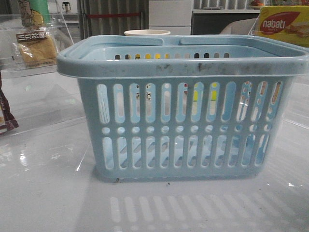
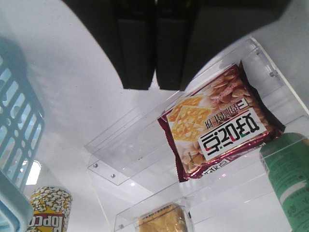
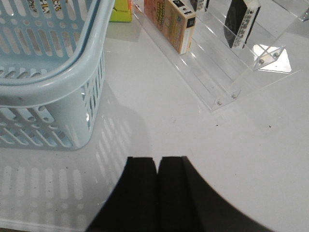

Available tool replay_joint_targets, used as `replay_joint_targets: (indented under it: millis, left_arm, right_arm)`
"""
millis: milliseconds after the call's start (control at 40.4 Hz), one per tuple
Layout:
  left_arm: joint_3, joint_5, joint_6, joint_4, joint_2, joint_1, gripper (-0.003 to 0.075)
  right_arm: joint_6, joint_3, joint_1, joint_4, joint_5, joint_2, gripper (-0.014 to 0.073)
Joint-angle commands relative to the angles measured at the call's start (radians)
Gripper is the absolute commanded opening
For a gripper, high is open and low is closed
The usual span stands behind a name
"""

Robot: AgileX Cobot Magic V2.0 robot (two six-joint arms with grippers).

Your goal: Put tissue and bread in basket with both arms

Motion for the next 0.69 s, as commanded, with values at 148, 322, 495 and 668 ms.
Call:
replay_joint_targets:
  millis: [148,322,495,668]
  left_arm:
    - [-0.037,-0.075,-0.002,-0.003,0.010,-0.006,0.0341]
    - [-0.037,-0.076,-0.002,-0.005,0.010,-0.006,0.0557]
    - [-0.037,-0.076,-0.002,-0.005,0.010,-0.006,0.0519]
    - [-0.037,-0.076,-0.002,-0.005,0.010,-0.006,0.0467]
  right_arm:
    - [-0.010,-0.037,-0.003,-0.012,-0.054,0.013,0.0362]
    - [-0.010,-0.037,-0.003,-0.012,-0.050,0.013,0.0566]
    - [-0.010,-0.037,-0.003,-0.012,-0.050,0.013,0.0559]
    - [-0.010,-0.037,-0.003,-0.012,-0.051,0.013,0.0559]
